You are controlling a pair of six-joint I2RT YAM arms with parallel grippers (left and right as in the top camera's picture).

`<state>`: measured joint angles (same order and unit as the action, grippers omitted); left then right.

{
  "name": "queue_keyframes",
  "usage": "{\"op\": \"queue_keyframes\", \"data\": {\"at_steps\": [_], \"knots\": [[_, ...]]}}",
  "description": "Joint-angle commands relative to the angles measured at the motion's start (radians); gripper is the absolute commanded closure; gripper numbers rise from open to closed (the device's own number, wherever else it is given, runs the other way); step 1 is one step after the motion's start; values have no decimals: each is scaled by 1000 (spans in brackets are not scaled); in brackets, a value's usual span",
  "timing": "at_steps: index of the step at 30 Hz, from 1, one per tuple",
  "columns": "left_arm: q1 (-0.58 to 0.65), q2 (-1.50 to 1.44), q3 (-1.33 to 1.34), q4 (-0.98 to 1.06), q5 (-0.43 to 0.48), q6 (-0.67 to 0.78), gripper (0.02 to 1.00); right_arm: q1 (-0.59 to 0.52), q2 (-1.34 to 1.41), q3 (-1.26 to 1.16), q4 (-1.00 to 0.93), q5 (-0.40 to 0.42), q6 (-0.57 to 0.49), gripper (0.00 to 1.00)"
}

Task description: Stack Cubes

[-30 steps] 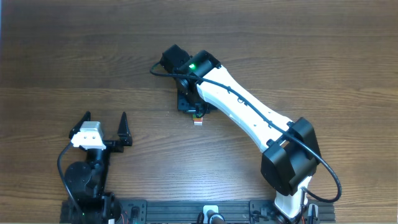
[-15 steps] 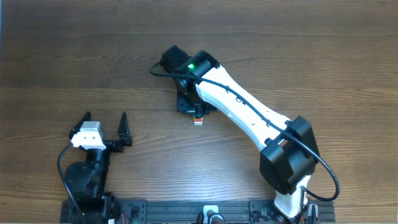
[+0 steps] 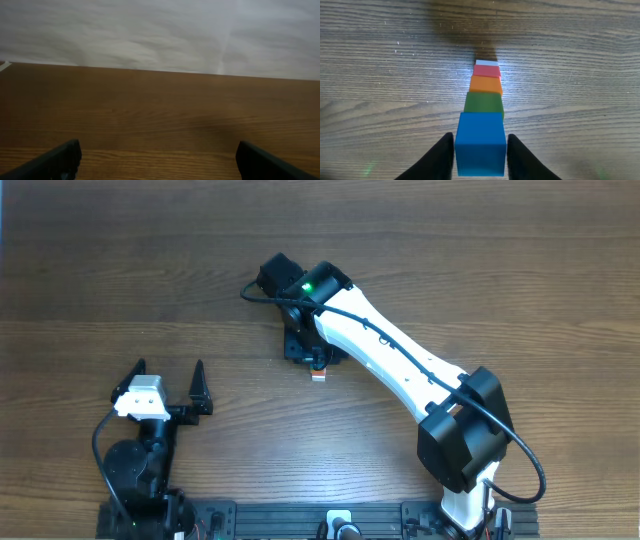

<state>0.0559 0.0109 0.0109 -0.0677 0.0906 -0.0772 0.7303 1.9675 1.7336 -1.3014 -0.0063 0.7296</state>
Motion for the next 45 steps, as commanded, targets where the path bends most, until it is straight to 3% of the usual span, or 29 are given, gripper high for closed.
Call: {"op": "queue_keyframes", "data": {"at_steps": [1, 8, 15, 23, 28, 35, 45], "knots": [[6, -8, -5, -1, 10, 14, 20, 8, 15, 24, 0, 0, -2, 518], [6, -8, -5, -1, 10, 14, 18, 8, 15, 24, 15, 27, -2, 9], [6, -8, -5, -1, 10, 14, 18, 0, 11, 29, 122, 100, -102, 9], [6, -8, -5, -1, 10, 14, 18, -119, -71, 74, 220, 340, -257, 9], [6, -8, -5, -1, 10, 14, 18, -208, -187, 71, 302, 351, -406, 7], [6, -8, -5, -1, 10, 14, 18, -298, -384, -19, 341, 443, -491, 9], [6, -8, -5, -1, 10, 14, 18, -420, -750, -516, 589, 412, -565, 7]]}}
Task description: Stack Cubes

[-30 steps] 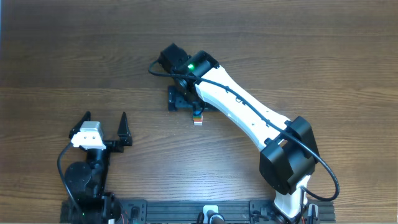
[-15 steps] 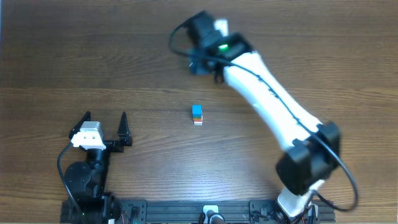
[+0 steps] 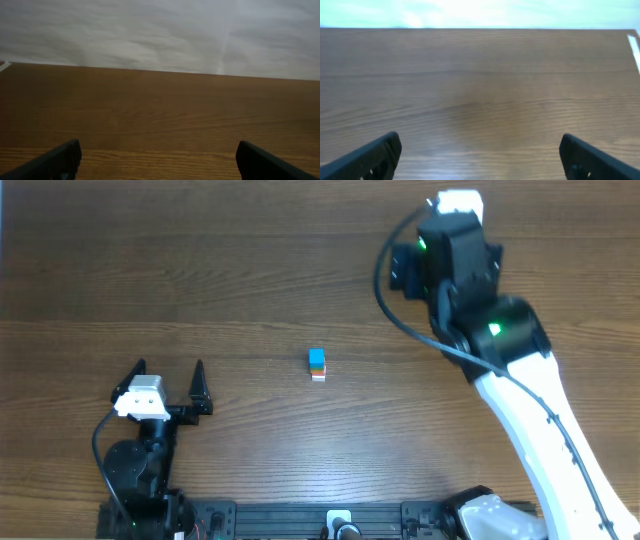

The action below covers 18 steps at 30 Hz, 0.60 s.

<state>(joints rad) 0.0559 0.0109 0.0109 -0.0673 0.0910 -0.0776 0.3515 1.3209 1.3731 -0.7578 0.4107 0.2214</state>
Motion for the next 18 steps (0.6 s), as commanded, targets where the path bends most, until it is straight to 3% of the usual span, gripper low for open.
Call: {"op": "queue_keyframes", "data": {"at_steps": [1, 12, 18], "knots": [[6, -8, -5, -2, 9, 14, 18, -50, -135, -199, 70, -7, -67, 7], [6, -8, -5, -2, 9, 14, 18, -188, -491, -734, 559, -155, -135, 7], [6, -8, -5, -2, 9, 14, 18, -225, -640, -949, 757, -189, -143, 7]]}}
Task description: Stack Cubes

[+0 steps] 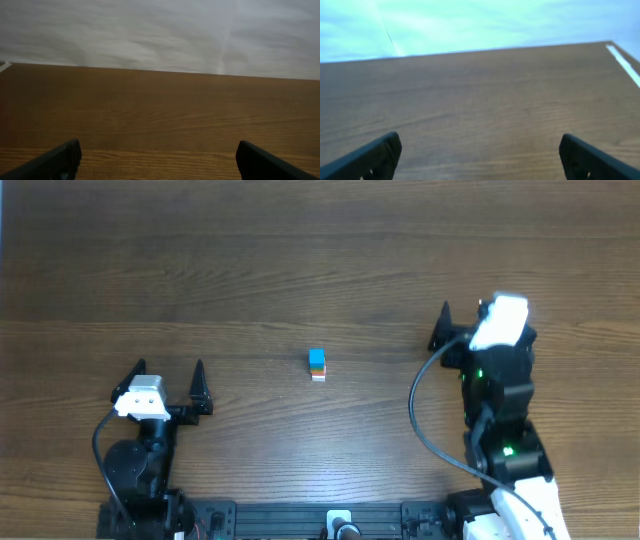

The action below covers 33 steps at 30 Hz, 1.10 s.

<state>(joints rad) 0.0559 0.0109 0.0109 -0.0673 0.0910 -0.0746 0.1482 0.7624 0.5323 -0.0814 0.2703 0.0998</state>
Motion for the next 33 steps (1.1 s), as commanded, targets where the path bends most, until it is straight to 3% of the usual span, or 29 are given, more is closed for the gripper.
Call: {"op": "queue_keyframes", "data": {"at_steps": [1, 7, 17, 33], "knots": [[6, -8, -5, -2, 9, 11, 18, -27, -108, -143, 116, -49, -30, 9], [6, -8, -5, -2, 9, 11, 18, -90, -259, -321, 329, -79, -87, 9], [6, -8, -5, -2, 9, 11, 18, -202, -529, -486, 348, -240, -87, 7], [6, -8, -5, -1, 10, 11, 18, -201, -725, -528, 152, -240, -87, 7]]}}
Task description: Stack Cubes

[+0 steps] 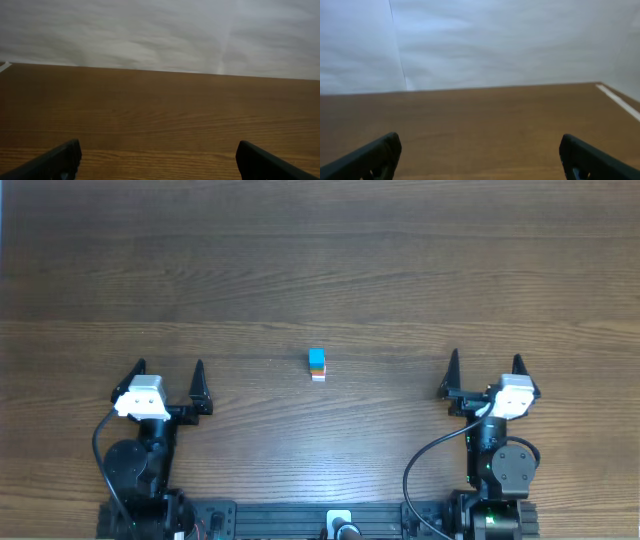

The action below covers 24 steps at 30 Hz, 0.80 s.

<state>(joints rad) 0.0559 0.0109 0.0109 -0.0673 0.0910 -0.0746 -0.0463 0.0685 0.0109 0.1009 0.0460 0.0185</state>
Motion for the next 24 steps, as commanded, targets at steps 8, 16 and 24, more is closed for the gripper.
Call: {"op": "queue_keyframes", "data": {"at_steps": [8, 16, 24], "knots": [[6, -8, -5, -2, 10, 11, 18, -6, -37, -6, -164, -16, -5, 9], [6, -8, -5, -2, 10, 11, 18, -7, -43, -6, -172, -16, -5, 9], [6, -8, -5, -2, 9, 11, 18, -7, -43, -6, -173, -16, -5, 9]]}}
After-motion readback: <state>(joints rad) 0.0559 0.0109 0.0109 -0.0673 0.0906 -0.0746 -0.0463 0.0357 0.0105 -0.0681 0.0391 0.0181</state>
